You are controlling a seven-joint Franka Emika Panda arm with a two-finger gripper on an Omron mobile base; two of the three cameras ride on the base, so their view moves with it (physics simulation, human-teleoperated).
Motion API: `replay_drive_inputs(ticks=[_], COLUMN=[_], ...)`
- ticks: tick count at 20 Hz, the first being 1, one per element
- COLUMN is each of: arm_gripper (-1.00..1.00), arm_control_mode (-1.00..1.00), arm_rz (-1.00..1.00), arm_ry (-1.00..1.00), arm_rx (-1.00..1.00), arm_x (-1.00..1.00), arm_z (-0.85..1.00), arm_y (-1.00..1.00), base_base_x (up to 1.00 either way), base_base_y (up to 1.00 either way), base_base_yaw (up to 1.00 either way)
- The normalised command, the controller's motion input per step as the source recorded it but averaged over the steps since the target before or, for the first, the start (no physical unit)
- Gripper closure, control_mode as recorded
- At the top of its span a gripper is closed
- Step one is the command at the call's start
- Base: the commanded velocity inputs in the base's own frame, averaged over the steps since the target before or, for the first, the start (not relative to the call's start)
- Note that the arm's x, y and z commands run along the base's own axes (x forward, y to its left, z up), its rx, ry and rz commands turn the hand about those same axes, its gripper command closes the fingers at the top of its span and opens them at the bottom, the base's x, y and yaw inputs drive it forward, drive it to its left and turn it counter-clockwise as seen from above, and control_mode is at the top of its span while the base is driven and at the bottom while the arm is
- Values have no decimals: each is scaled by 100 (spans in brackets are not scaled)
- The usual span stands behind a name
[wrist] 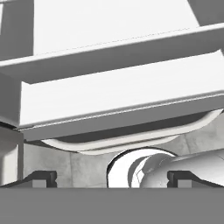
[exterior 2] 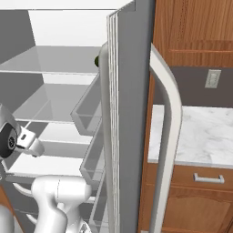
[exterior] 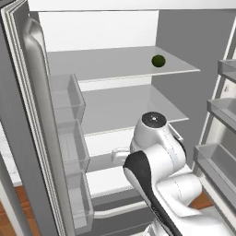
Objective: Gather the lime and eggplant from the fridge and place them on a tray on the dining counter. Then gather the steak and fish from the fridge and place them on the other tray.
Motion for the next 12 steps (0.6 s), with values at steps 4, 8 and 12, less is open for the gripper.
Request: replay_drive_inputs(ticks=[4,8,12], arm_gripper=[-100,-100,-100], arm_control_mode=[-100,-100,-100], arm_rz=[-9,-11,-9], arm_ry=[-17,-18,-10], arm_rx=[-11,-12,-12], arm_x=[0,12,18], arm_z=[76,91,86], arm_y=[-44,-21,-31], base_base_x=[0,0,0], base_base_y=[0,0,0], base_base_yaw=[0,0,0])
